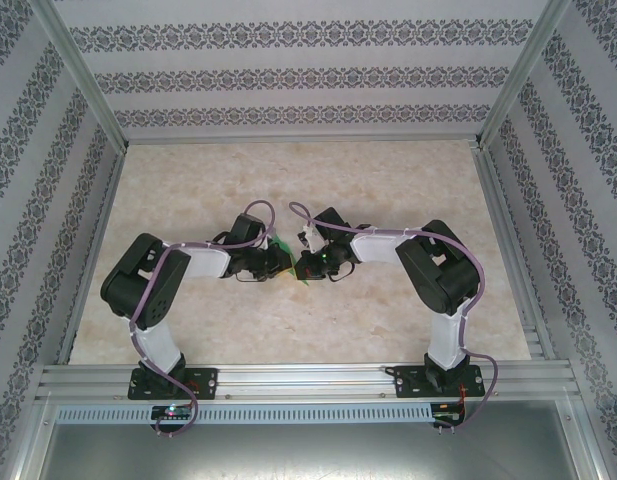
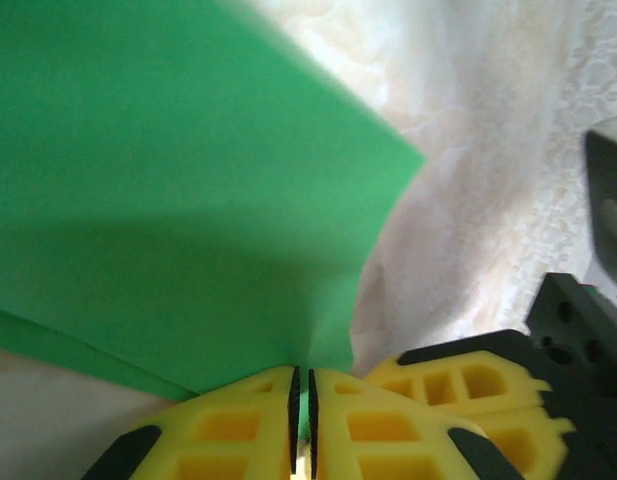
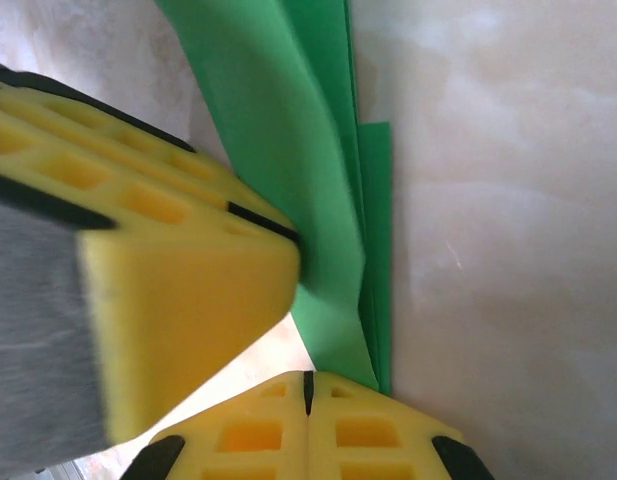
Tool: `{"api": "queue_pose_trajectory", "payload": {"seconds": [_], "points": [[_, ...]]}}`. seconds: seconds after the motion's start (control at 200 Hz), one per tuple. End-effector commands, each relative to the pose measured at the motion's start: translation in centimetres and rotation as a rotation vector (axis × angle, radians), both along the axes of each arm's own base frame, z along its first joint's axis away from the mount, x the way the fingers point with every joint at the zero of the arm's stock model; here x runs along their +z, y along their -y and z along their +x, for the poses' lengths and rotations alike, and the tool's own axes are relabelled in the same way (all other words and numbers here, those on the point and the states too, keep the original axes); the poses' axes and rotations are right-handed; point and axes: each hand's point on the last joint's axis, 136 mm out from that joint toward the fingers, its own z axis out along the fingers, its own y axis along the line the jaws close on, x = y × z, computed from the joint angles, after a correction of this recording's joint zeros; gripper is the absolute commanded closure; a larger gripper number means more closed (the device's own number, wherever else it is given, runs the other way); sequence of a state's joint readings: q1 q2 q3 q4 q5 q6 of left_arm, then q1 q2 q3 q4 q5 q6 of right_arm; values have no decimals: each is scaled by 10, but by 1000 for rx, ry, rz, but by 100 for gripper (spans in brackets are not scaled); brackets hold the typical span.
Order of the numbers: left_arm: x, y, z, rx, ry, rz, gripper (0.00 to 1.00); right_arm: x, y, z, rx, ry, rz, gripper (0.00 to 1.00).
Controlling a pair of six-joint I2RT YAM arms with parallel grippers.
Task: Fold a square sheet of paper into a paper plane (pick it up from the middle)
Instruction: Fold the wing for the fifth time at the center of the table.
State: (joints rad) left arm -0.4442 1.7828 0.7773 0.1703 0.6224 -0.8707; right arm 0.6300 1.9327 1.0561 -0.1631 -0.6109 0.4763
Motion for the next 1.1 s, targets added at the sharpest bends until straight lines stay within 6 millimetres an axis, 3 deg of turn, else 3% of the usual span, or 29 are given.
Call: {"api": "queue_pose_trajectory", "payload": {"seconds": [0.0, 0.175, 0.32, 0.4, 0.799, 1.094], "points": [[-8, 3, 0, -12, -2, 25, 86, -27, 15, -5, -37, -47, -80, 100], [-22, -12, -4, 26, -44, 120, 88, -7, 6, -1, -29, -22, -14, 100], [-28, -13, -8, 29, -66, 125, 89, 21, -5, 7, -30, 26, 66, 100], [-27, -13, -8, 29, -63, 125, 89, 24, -6, 11, -34, 37, 67, 100], [-21, -11, -6, 18, -45, 117, 89, -18, 13, 9, -66, -20, -52, 100], [2, -22, 21, 46, 54, 122, 88, -50, 40, -14, -64, -106, -154, 100]]}}
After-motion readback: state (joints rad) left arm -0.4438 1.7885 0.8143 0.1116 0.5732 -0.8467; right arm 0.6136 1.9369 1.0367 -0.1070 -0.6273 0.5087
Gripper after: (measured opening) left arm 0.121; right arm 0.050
